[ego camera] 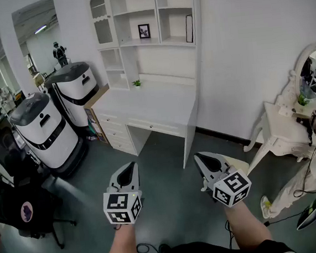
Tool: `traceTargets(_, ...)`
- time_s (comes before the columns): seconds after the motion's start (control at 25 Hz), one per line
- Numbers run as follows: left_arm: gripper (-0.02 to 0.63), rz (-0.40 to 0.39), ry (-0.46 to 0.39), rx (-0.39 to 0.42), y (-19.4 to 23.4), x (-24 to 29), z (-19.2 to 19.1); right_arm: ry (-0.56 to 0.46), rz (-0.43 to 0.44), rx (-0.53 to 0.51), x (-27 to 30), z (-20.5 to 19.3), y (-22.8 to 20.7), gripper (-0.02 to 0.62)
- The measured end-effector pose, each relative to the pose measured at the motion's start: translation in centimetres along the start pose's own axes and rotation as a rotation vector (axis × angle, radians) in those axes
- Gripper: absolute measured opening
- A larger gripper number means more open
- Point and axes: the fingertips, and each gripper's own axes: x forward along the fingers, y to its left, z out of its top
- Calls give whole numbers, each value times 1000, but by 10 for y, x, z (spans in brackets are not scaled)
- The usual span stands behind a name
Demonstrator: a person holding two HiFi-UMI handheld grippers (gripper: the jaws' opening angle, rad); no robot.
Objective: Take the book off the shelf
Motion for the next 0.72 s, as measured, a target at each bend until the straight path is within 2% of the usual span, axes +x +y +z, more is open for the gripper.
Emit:
traceTargets(0.16,9,38,19,34,3,-9,-12,2,-1,4,-4,-6,5,12)
traceTargets(0.52,9,19,29,-9,23,-23,-22,10,-25,52,5,-15,14,12)
traceTargets(0.72,9,23,23,-9,54,-37,-28,15,17,70,23,-21,42,14)
